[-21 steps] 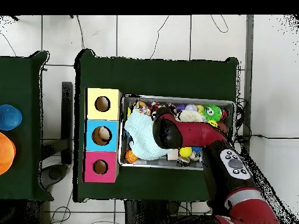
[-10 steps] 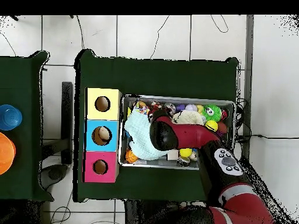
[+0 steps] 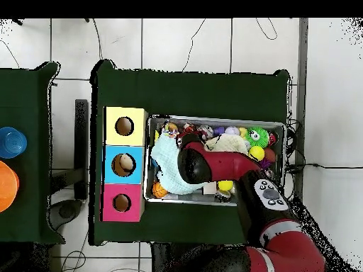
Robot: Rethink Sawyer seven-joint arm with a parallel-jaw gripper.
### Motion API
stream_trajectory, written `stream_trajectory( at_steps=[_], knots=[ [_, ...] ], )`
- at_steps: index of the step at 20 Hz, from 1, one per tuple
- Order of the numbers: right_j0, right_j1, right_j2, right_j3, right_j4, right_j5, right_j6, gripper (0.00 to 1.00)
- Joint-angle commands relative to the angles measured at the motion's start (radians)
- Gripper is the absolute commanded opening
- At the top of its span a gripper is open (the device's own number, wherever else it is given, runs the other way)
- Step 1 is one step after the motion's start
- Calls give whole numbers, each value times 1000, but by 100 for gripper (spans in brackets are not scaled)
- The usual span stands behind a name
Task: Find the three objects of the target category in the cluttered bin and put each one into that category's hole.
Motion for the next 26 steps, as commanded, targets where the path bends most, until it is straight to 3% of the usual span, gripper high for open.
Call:
stream_trajectory(
  at_steps=[1,8,14,17,22,26],
  knots=[
    [45,59,-56,-13,47,-67,204,100],
    [136,120,-212,-72,106,-93,195,100],
    [165,152,-269,-94,122,-71,149,100],
    [147,149,-250,-88,110,-82,145,100],
    [76,139,-150,-65,66,-106,146,100],
    [75,134,-136,-68,63,-125,147,100]
  ],
)
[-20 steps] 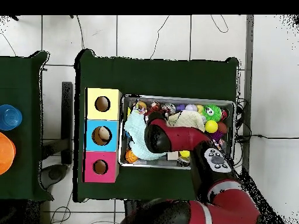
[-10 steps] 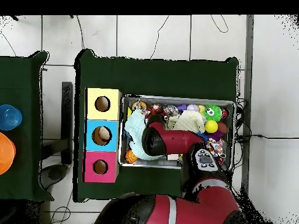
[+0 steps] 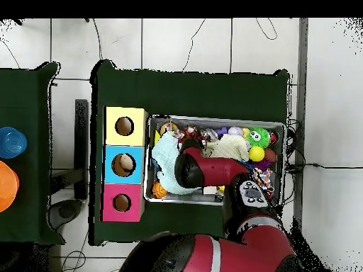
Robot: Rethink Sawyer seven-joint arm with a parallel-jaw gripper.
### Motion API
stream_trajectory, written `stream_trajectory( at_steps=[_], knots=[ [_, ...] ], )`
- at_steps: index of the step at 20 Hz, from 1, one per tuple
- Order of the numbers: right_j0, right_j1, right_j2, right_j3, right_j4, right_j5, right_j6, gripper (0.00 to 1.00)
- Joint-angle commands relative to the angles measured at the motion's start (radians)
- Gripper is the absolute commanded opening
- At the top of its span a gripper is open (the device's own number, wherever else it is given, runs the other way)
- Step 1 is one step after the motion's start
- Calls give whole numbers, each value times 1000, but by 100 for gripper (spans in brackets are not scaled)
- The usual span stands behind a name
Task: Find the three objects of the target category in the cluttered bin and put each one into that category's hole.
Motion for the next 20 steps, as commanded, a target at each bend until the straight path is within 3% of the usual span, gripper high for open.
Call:
stream_trajectory(
  at_steps=[1,2,3,16,20],
  knots=[
    [-65,62,53,-31,-22,-27,143,100],
    [-67,63,58,-30,-23,-32,145,100],
    [-75,62,63,-27,-27,-33,142,0],
    [-80,55,58,-20,-24,-26,140,0],
    [-85,-64,75,54,-1,90,133,0]
  ],
)
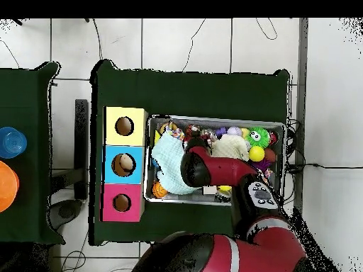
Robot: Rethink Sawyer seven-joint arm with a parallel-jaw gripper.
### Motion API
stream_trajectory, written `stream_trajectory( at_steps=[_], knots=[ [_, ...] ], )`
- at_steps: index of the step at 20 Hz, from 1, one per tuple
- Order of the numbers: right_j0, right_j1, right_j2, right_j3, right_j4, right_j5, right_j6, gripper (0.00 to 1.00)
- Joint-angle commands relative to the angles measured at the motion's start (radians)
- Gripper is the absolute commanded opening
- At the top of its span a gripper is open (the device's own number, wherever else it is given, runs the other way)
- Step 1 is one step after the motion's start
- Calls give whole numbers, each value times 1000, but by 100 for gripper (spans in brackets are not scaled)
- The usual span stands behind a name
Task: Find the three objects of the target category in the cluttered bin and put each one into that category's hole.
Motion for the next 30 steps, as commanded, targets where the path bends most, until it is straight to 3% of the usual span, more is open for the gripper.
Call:
stream_trajectory(
  at_steps=[1,8,30],
  knots=[
    [-44,-83,60,67,4,114,129,0],
    [-62,-247,97,146,44,304,92,0],
    [-33,-457,71,242,131,605,95,0]
  ],
)
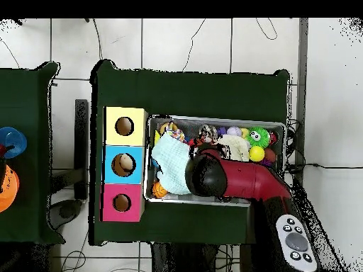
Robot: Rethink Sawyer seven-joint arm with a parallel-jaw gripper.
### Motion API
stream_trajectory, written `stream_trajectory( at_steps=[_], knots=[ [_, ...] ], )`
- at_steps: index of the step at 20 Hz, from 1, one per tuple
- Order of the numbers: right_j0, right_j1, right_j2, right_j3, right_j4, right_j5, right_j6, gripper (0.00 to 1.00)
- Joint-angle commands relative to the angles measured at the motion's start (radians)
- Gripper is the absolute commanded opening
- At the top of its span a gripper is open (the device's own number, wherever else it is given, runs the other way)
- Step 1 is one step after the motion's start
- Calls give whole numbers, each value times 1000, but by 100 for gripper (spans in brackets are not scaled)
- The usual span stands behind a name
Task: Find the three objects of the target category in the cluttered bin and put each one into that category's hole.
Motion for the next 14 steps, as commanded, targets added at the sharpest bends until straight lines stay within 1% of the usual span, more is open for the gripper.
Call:
stream_trajectory(
  at_steps=[1,9,14],
  knots=[
    [7,-84,48,77,63,189,96,0],
    [44,-128,25,106,96,226,137,0],
    [64,-154,19,127,132,238,159,0]
  ],
)
